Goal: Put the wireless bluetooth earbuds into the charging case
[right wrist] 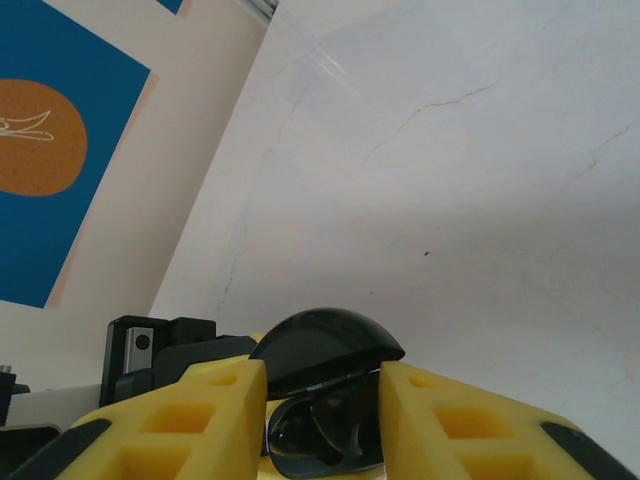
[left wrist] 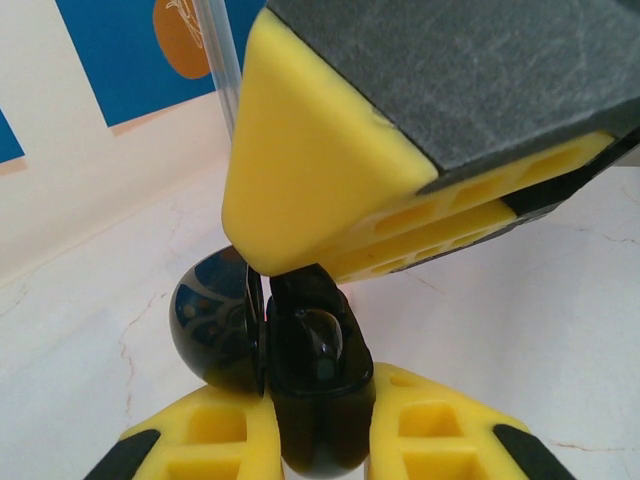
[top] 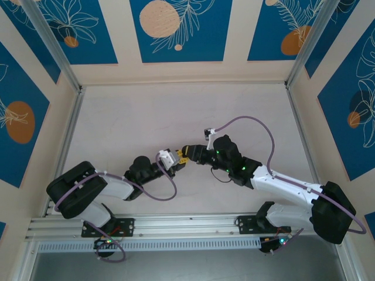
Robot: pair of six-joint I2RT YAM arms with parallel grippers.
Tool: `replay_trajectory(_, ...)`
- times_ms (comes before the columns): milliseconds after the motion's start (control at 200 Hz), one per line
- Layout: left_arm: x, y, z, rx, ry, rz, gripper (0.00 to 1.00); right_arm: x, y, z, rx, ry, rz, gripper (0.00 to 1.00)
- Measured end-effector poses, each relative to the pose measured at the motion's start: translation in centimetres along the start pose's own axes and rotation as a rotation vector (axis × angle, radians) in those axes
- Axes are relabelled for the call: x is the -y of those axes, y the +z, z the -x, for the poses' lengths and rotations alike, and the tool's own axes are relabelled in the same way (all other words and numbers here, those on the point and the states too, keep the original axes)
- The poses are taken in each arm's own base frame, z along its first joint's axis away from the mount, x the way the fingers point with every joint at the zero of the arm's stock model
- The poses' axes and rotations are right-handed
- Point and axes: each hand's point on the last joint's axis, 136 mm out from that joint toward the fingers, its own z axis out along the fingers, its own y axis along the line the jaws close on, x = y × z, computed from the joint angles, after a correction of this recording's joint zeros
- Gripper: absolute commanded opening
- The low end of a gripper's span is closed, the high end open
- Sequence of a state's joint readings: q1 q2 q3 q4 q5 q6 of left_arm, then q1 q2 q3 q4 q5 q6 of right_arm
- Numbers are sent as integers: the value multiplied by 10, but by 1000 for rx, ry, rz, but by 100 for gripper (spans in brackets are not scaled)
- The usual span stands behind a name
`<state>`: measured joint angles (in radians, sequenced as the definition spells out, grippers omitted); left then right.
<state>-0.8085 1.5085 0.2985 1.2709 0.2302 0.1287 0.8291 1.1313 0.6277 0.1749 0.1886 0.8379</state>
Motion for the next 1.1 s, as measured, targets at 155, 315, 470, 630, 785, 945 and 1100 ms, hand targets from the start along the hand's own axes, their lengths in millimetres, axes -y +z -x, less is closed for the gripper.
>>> replay_trajectory(155, 0, 0, -1, -3, -1, 0, 6, -2, 0, 0, 0, -2, 8, 47)
replay_trajectory(315, 0, 0, -1, -5, -1, -2, 7, -4, -1, 1, -1, -11, 16, 51)
replay_trajectory(470, 1, 0, 4, 14, 3, -7, 6, -6, -11, 2, -4, -36, 21, 52)
replay_trajectory(630, 4, -2, 12, 41, 10, -28, 7, -8, -24, 8, -7, -60, 42, 51)
replay_trajectory(785, 15, -2, 14, 52, 11, -89, 7, -8, -33, 17, -32, -88, 68, 52)
replay_trajectory(945, 27, -4, 16, 61, 12, -163, 8, -5, -39, 21, -88, -118, 118, 52)
replay_trajectory(1100, 40, -7, 17, 57, 8, -236, 8, -5, -49, 24, -138, -139, 181, 52)
